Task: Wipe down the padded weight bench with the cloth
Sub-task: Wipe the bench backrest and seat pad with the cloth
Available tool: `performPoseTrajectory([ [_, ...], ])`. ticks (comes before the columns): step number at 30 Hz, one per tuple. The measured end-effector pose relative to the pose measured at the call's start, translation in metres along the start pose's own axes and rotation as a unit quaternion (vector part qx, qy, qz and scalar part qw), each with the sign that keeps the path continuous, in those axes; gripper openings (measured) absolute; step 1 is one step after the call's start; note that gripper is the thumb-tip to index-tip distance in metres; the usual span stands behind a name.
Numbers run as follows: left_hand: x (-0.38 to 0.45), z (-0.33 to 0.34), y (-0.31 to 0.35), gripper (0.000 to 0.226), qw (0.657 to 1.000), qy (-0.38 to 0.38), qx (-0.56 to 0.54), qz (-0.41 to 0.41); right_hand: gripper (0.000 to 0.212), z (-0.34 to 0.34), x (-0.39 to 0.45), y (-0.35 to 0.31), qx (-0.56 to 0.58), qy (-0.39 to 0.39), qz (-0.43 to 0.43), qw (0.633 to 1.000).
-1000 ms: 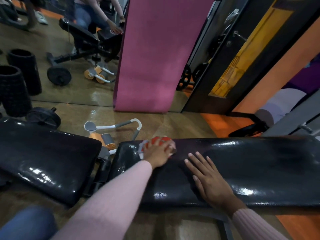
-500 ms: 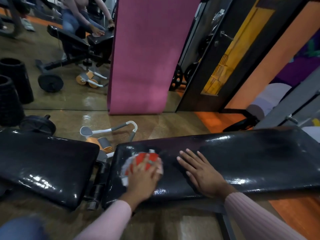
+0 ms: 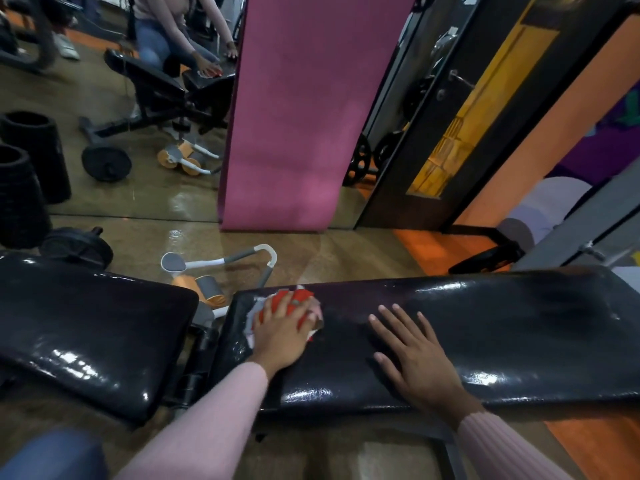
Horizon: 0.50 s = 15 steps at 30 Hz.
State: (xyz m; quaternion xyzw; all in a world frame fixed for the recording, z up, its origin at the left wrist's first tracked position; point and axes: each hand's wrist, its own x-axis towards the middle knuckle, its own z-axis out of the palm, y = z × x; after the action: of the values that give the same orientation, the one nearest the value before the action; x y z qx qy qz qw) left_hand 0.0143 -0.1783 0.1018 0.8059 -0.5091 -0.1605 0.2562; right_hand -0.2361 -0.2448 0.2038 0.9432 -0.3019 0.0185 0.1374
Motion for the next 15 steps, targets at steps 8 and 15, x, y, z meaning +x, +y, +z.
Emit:
performPoseTrajectory([
  [8, -0.087, 0.015, 0.017, 0.045, 0.994, -0.016, 0.015, 0.104, 0.057, 0.003, 0.007, -0.002, -0.016, -0.010, -0.047, 0.999],
  [15, -0.023, -0.004, 0.051, 0.067, 0.985, -0.118, -0.066, 0.111, 0.061, -0.005, 0.033, -0.056, 0.144, -0.020, -0.090, 0.985],
])
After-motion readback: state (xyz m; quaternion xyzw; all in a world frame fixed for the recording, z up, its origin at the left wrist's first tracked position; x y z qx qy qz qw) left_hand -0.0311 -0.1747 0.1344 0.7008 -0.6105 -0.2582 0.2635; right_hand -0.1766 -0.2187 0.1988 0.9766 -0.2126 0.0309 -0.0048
